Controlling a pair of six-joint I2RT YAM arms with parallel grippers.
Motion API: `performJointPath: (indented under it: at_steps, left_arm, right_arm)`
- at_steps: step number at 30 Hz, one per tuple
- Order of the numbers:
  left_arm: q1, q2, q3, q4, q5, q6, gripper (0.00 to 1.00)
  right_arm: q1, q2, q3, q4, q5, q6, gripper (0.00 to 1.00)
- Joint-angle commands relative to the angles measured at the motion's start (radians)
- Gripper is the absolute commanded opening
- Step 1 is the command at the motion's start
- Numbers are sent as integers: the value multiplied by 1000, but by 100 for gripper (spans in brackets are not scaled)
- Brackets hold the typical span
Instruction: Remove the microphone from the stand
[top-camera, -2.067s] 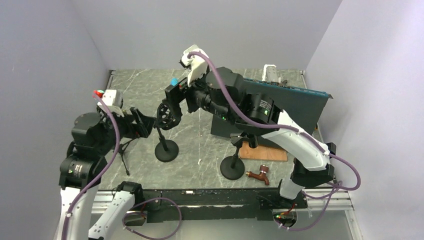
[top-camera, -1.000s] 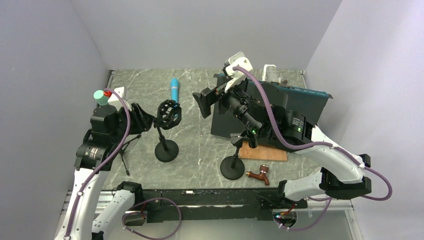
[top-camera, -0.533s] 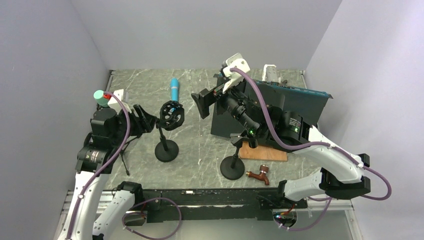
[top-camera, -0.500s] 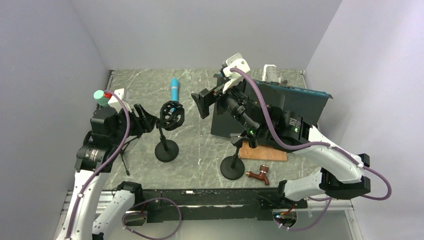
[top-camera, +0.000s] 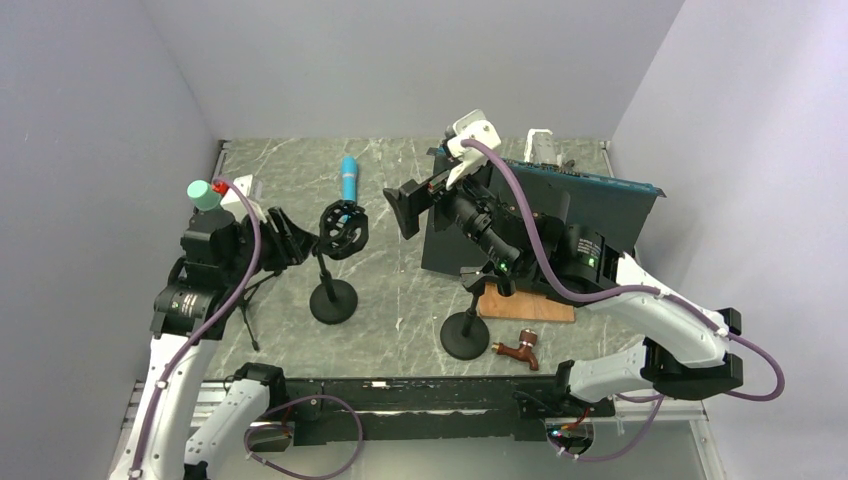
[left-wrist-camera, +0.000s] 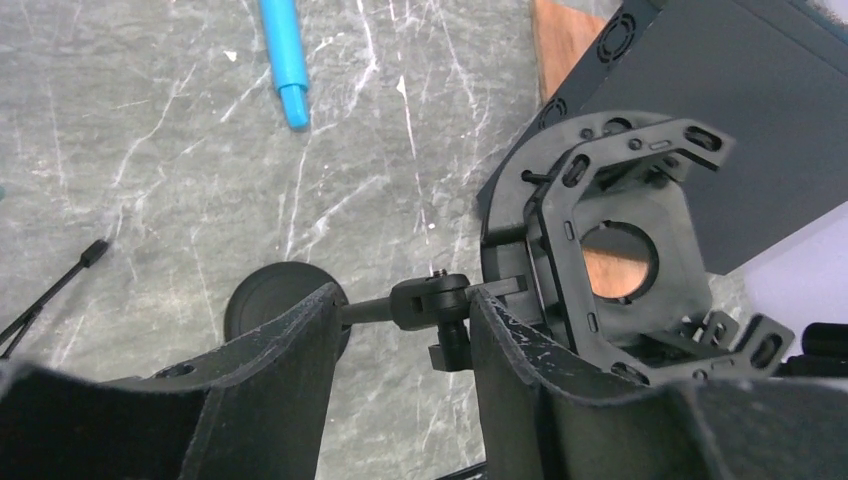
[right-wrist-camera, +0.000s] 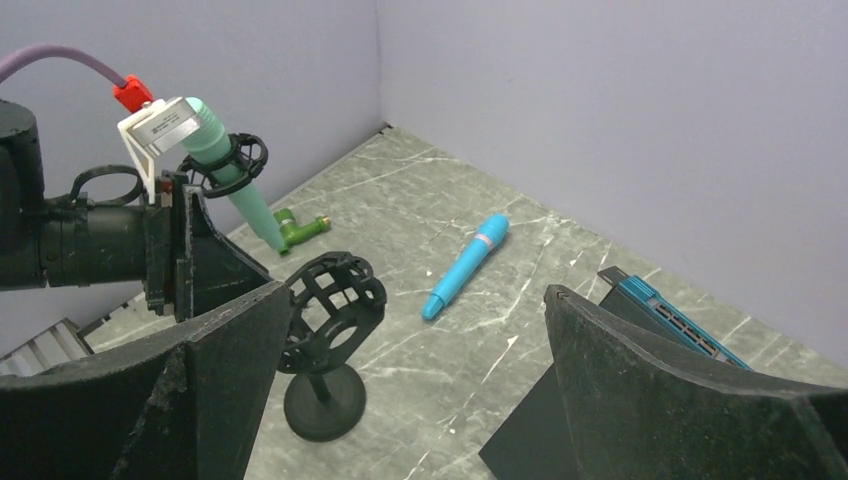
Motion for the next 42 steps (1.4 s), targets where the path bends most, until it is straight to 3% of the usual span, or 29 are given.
performJointPath:
  at_steps: [1, 13, 20, 33, 42]
  left_arm:
    - [-2, -30, -60, -8, 5, -9, 53]
    - [-2, -31, -184, -78, -197, 20, 42]
    - [-4, -31, -253, -75, -164, 3, 41]
    - [-151, -19, -219, -226, -308, -99, 41]
    - [-220, -24, -234, -327, -385, -234, 41]
  right_arm:
    - [6, -29, -8, 52, 3, -10, 100]
    - [5, -25, -14, 59, -1, -8, 100]
    - [6, -19, -16, 62, -3, -4, 100]
    - [6, -23, -37, 75, -4, 7, 100]
    - [12, 163, 170, -50, -124, 106, 100]
